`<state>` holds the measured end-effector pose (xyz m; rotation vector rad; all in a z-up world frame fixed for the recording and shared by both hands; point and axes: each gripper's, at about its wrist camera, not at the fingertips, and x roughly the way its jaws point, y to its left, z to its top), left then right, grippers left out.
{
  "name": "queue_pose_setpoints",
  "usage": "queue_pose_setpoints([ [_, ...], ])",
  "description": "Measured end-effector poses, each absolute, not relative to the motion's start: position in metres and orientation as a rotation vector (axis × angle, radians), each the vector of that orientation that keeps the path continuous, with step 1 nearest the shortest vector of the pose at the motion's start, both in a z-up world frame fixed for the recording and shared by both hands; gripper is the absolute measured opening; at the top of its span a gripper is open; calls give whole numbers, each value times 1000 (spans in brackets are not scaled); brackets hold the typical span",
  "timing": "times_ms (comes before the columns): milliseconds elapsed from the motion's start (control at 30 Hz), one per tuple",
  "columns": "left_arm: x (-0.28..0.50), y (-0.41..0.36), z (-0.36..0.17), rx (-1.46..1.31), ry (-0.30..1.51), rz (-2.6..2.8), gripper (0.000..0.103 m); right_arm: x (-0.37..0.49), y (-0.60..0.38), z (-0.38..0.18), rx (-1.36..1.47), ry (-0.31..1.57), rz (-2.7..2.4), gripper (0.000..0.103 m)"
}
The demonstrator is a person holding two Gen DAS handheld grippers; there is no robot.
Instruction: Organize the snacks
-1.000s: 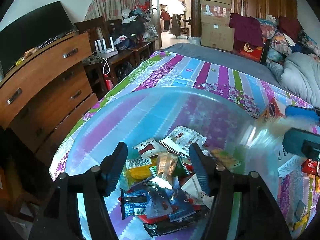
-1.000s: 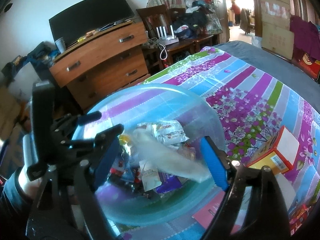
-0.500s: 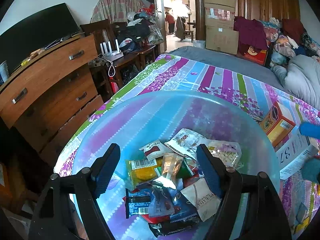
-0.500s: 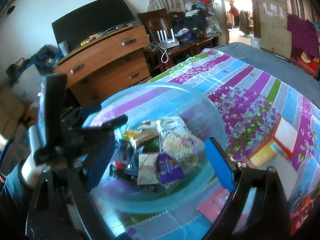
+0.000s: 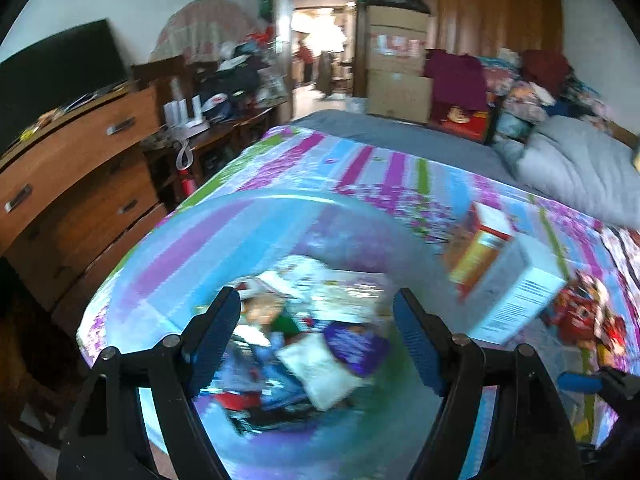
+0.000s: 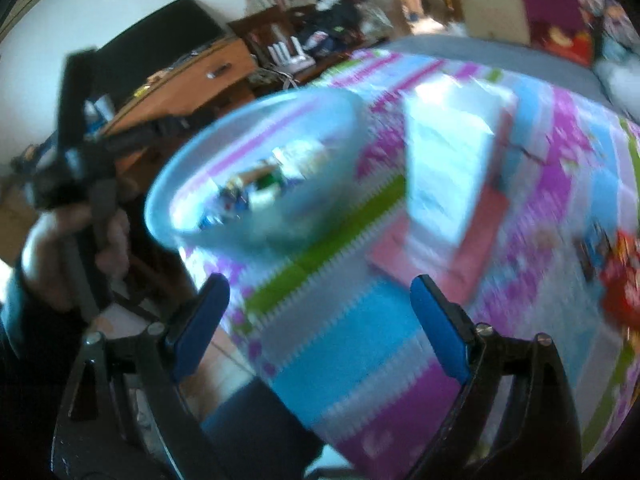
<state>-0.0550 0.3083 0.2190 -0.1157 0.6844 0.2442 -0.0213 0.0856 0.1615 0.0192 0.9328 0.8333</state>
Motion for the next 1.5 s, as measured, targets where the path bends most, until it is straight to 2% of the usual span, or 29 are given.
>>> queue_pose_setpoints([
  [200, -70, 247, 224, -98, 629, 112, 80, -41, 31, 148, 84, 975, 724, 93],
  [400, -88, 214, 220, -77, 627, 78, 80, -58, -8, 158, 96, 939, 639, 93],
  [733, -140, 227, 236, -122, 574, 246, 80, -89, 2, 198, -2, 804, 676, 93],
  [833, -153, 232, 238, -122, 569, 287, 87, -97, 11, 212, -19, 773, 708, 93],
  [1033, -175, 230, 238, -112, 553, 306, 87, -121, 22, 236, -83, 678, 728, 93],
  [1100, -181, 228, 240, -104, 549, 296, 87, -131, 25, 243, -113, 645, 730, 94],
  [1167, -189, 227, 241, -103, 540, 278, 87, -141, 26, 247, -138, 616, 728, 101],
  [1500, -217, 232, 239, -81, 590, 324, 87, -152, -7, 254, -192, 580, 628, 102],
])
